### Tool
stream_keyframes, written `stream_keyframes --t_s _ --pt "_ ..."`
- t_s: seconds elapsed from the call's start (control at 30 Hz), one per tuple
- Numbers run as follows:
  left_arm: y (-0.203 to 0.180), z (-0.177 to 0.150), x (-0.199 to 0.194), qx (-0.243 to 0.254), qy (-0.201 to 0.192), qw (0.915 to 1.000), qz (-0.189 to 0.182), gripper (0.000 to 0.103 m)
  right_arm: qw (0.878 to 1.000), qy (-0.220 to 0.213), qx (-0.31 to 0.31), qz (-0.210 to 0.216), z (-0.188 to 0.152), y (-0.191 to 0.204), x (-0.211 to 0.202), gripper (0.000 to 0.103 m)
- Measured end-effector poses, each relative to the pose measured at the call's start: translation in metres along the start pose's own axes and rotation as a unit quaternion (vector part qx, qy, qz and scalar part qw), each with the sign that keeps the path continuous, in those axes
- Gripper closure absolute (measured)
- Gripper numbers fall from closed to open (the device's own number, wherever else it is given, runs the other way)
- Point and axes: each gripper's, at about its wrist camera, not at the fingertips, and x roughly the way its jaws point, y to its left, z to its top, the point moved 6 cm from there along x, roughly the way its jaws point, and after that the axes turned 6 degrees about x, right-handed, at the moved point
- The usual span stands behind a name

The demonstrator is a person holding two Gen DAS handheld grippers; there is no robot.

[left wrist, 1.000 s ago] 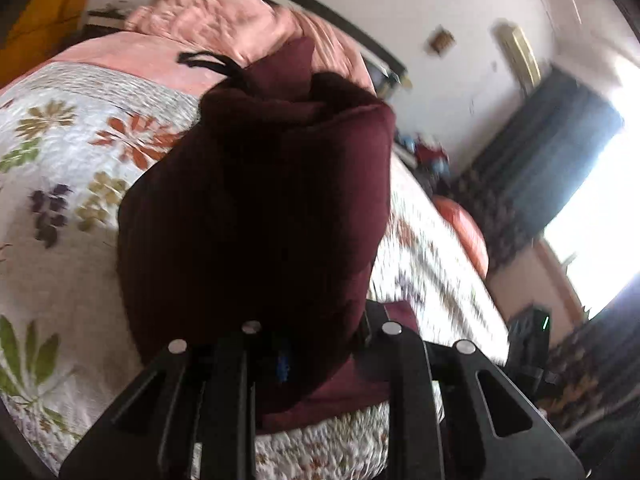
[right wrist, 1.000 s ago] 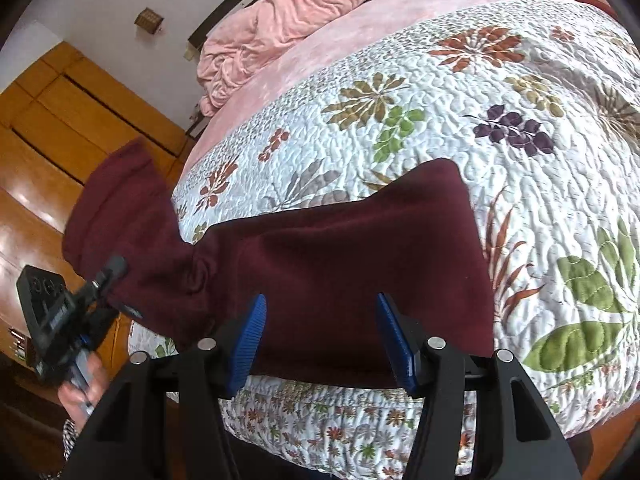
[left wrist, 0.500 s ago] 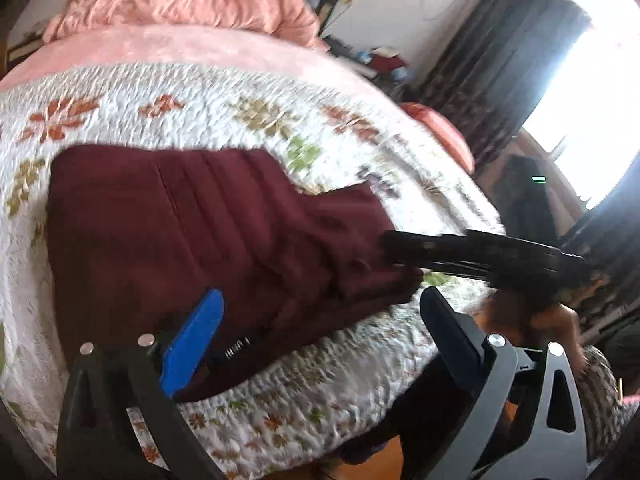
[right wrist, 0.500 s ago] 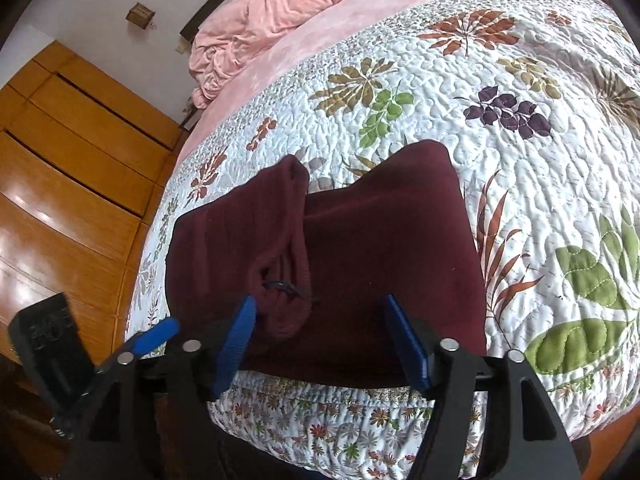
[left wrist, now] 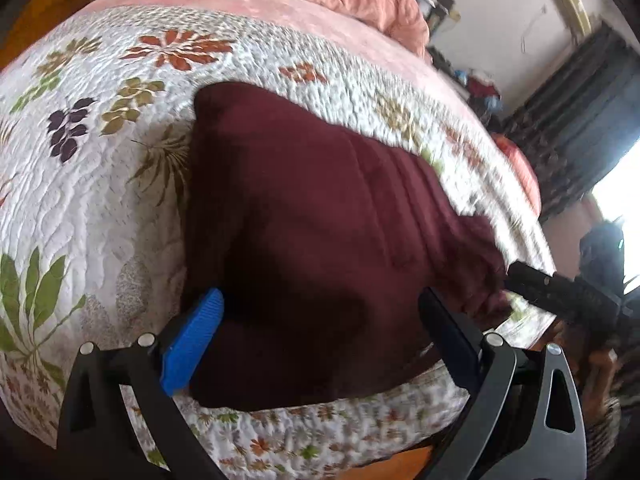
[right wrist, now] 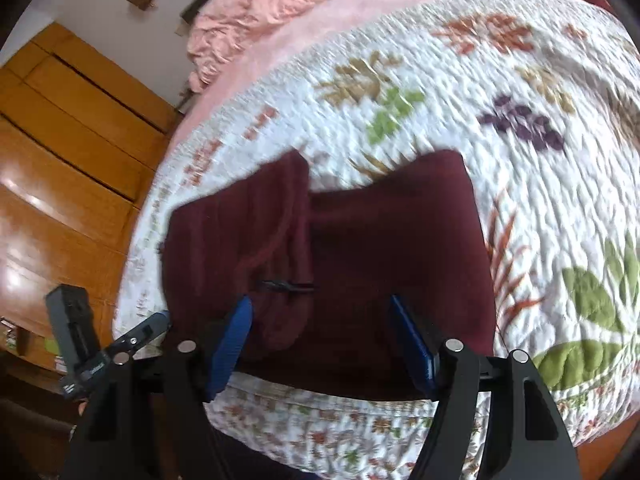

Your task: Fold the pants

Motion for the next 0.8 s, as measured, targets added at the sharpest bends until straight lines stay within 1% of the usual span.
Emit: stream_keyframes --t_s 0.03,0.07,0.1,0.13,0.27,0.33,0.4,0.5,0.53,0.57,0.6,0.67,0.73,0.8 --pt "0.005 0.001 0.002 -0.008 -0.005 1.0 0.002 0.006 1.0 0.002 -0.002 0.021 0.002 0.006 -0.003 0.019" --pt "0.008 0.001 -0.004 -0.02 -0.01 0.9997 0.009 0.006 0.999 0.005 -0.003 0.037 0.004 0.011 -0.003 0.015" --pt "0.012 0.006 -0.006 -0.03 -0.012 0.9994 0.014 0.006 0.999 0.01 -0.003 0.047 0.006 0.014 -0.003 0.014" --pt "0.018 0.008 -0.006 -0.039 -0.011 0.999 0.017 0.006 0.998 0.026 -0.004 0.055 0.007 0.018 0.003 0.013" --pt "0.038 0.003 -0.006 -0.068 0.003 0.997 0.038 0.006 0.996 0.073 -0.004 0.046 0.005 0.017 0.033 0.013" --pt "0.043 -0.003 -0.006 -0.078 0.014 0.9961 0.04 0.006 0.994 0.095 0.006 0.061 0.0 0.017 0.046 0.013" --pt "0.046 -0.007 -0.004 -0.084 0.019 0.9955 0.039 0.006 0.99 0.108 0.002 0.086 -0.003 0.023 0.057 0.013" --pt "0.048 -0.014 -0.003 -0.093 0.026 0.9946 0.038 0.005 0.985 0.129 0.008 0.118 -0.006 0.033 0.074 0.025" --pt "0.049 -0.015 -0.001 -0.096 0.028 0.9943 0.037 0.005 0.984 0.129 0.008 0.124 -0.006 0.036 0.08 0.04" --pt "0.049 -0.016 0.0 -0.099 0.031 0.994 0.035 0.005 0.984 0.128 0.009 0.123 -0.005 0.037 0.084 0.059" --pt "0.049 -0.017 0.001 -0.099 0.033 0.9939 0.034 0.005 0.983 0.13 0.017 0.13 -0.006 0.037 0.086 0.061" --pt "0.049 -0.019 0.003 -0.098 0.037 0.9938 0.035 0.005 0.981 0.122 0.021 0.147 -0.005 0.039 0.081 0.069" --pt "0.048 -0.019 0.003 -0.098 0.037 0.9938 0.037 0.005 0.981 0.101 0.008 0.165 -0.001 0.046 0.063 0.071" --pt "0.046 -0.017 0.003 -0.098 0.038 0.9938 0.036 0.005 0.982 0.079 0.0 0.174 0.004 0.055 0.043 0.072"
